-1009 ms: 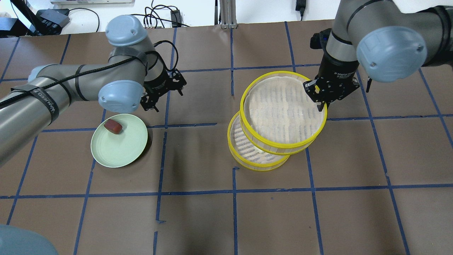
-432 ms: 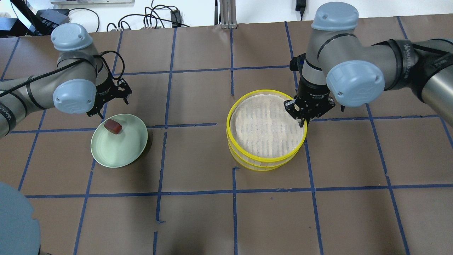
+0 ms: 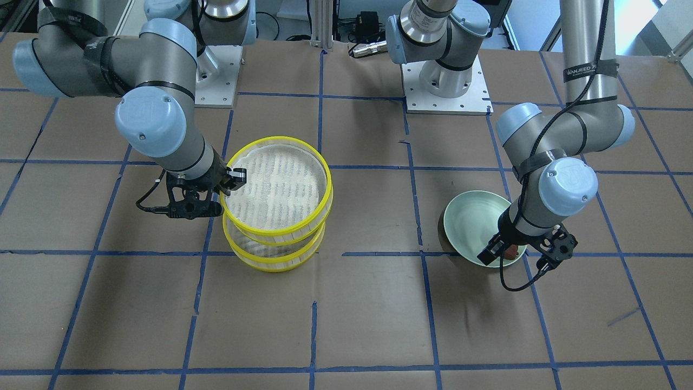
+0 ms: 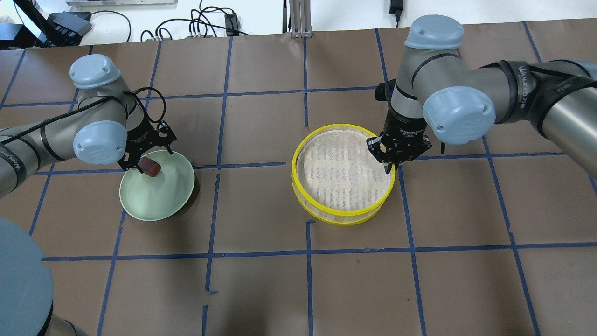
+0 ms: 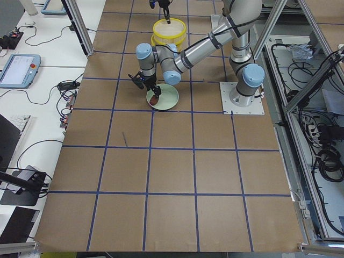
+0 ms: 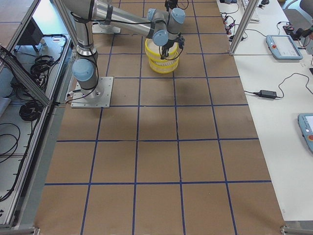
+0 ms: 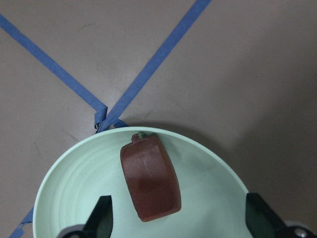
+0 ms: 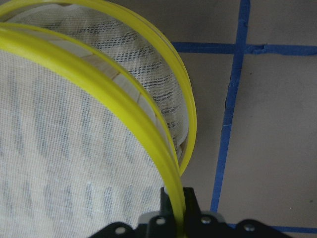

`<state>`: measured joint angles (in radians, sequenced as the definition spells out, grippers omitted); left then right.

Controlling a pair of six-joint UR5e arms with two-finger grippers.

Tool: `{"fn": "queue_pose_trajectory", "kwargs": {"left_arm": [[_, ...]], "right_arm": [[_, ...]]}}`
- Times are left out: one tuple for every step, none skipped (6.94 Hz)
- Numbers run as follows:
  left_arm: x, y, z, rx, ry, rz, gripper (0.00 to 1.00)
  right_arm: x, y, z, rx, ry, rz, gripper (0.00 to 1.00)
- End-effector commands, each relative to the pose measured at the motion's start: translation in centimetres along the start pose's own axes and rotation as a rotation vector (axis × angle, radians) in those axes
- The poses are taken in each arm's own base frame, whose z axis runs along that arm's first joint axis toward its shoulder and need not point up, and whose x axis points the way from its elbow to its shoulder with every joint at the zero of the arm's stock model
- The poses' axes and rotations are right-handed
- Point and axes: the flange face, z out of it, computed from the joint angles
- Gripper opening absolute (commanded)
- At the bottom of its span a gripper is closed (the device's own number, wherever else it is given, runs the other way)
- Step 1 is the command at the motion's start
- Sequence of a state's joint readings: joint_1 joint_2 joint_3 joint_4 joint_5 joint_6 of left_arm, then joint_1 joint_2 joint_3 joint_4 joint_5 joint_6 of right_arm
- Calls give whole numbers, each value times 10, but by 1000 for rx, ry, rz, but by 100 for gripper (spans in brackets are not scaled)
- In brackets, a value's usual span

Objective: Place buns in different layers of steamer
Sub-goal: 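Grasp the brown bun on the plate with the left gripper and lift it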

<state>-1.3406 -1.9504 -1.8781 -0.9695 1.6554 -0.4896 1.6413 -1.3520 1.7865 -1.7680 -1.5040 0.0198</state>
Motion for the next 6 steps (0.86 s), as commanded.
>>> {"fn": "queue_pose_trajectory", "kwargs": {"left_arm": [[-8,-1,10,-15,-14,17,82],[-8,-3,8,-12,-14,14,62],[-7,-5,6,-10,-15,14,36],[-7,-5,5,-8,-14,12,19],[-8,-6,2,-3,-14,12,16],[-8,-5,-2,2,-11,11,14]], "right_arm": [[0,-1,4,-7,-2,0,10],[1,-5,6,-3,-1,2,10],[3,-8,5,26,15,-1,10],[4,-11,-2,58,22,-3,11],[5,-15,-3,95,35,-3,11],[5,-16,-7,112,37,-5,11]]}}
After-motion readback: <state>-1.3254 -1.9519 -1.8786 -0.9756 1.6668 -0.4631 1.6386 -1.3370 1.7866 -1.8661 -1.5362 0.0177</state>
